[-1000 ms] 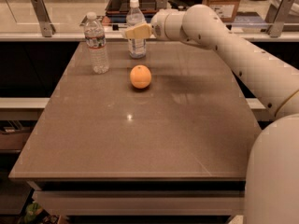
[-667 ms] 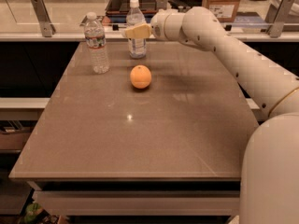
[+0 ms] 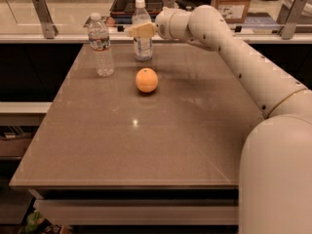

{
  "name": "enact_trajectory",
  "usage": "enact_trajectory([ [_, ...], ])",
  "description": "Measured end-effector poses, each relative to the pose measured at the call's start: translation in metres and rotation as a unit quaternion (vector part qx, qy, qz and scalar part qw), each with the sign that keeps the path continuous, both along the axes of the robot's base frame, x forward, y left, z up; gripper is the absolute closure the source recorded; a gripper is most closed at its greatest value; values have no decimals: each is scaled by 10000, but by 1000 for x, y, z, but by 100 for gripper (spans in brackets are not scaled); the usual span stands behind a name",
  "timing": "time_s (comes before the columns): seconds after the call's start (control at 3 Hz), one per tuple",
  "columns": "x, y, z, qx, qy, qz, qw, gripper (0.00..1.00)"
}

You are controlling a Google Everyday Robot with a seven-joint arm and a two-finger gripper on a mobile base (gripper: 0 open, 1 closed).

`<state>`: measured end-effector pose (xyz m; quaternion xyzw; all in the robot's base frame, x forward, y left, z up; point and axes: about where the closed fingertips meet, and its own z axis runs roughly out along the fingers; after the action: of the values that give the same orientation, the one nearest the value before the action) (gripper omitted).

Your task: Pick blue plastic bottle

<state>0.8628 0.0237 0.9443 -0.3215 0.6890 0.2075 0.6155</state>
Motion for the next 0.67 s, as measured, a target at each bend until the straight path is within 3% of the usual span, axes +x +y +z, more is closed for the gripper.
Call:
enact_trajectory([
  [0.67, 0, 5, -2, 3, 14, 32, 10000, 42],
])
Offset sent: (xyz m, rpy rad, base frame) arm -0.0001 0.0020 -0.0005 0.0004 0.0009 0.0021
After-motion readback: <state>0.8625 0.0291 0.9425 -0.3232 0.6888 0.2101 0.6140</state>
